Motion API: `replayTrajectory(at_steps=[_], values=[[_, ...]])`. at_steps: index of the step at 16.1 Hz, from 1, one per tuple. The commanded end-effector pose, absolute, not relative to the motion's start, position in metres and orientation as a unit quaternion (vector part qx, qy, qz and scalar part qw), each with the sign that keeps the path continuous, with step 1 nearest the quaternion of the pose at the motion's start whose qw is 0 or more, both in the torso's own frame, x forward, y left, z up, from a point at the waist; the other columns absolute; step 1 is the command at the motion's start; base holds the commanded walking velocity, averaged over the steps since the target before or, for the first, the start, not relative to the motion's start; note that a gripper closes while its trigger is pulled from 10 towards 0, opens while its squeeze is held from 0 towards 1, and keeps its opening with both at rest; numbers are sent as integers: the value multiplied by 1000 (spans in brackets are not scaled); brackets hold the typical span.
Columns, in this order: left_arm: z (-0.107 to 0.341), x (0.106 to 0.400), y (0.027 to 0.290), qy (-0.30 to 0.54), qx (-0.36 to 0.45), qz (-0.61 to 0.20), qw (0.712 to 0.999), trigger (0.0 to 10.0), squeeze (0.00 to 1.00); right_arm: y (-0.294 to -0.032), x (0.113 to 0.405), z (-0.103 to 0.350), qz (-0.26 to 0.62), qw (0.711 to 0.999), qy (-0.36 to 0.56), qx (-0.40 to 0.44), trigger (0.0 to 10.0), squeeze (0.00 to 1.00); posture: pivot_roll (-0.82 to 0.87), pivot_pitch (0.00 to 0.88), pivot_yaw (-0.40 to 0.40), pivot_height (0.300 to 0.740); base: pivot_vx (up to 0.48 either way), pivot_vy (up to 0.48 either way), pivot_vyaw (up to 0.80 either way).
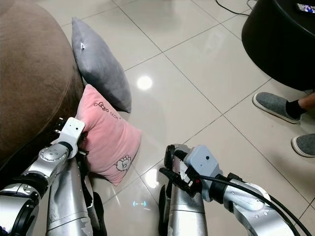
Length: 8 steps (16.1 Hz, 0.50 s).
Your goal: Move the pillow to the sofa from floor
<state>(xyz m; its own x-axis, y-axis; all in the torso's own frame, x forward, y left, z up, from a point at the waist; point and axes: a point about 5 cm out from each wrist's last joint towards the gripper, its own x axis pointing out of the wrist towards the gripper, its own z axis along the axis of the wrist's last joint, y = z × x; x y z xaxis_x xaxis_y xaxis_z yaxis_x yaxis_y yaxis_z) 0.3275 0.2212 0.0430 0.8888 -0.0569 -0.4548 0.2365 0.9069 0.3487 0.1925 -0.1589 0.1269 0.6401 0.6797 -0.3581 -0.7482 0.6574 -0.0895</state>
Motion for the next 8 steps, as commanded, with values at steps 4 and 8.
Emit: replayTrajectory(at_steps=[4, 8], values=[[30, 321, 205, 239, 170, -108, 950, 0, 0, -158, 200, 117, 355, 915, 146, -120, 10000, 0, -108, 174, -14, 457, 0, 0, 0], [38, 329, 161, 187, 121, -148, 964, 0, 0, -169, 201, 104, 229, 959, 144, -85, 10000, 0, -83, 53, 47, 457, 0, 0, 0]])
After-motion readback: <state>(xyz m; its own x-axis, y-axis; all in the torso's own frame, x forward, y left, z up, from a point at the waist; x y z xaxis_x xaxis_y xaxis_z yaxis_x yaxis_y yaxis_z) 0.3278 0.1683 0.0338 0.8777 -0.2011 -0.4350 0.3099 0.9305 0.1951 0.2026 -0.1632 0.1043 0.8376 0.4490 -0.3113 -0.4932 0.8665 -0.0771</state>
